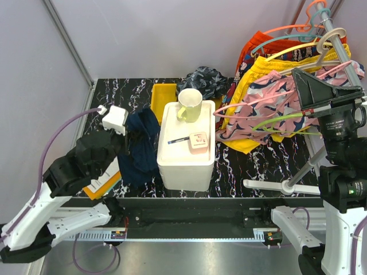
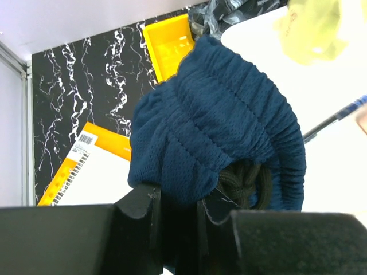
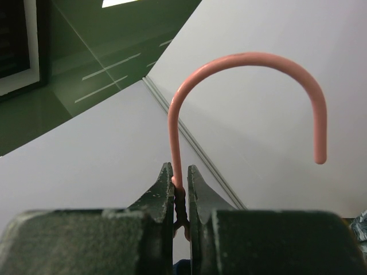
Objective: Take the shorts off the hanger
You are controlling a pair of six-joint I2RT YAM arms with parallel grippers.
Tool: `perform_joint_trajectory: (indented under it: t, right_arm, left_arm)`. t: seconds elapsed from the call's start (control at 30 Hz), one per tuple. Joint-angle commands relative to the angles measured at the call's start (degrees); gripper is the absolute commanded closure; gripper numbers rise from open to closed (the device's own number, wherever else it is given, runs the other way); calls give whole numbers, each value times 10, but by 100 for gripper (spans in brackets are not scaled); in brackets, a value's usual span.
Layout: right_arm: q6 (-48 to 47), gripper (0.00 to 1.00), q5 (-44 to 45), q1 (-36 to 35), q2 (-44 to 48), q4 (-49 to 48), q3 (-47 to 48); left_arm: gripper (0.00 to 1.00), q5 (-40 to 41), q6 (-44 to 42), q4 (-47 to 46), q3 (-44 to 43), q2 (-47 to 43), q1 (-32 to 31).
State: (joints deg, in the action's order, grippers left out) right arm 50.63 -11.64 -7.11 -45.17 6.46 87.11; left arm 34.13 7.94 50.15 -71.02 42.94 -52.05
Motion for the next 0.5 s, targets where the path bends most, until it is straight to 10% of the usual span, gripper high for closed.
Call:
perform_joint_trajectory:
  t: [0.0,0.47]
  right_arm:
    - [-11,100,-8,1,0,-19,18]
    - [-12,100,-16,1,-20,-21,24]
  left_arm:
    - [100,-114,-57,-119,-32,3,84]
    - [100,-447,25,-245,-271,234,424]
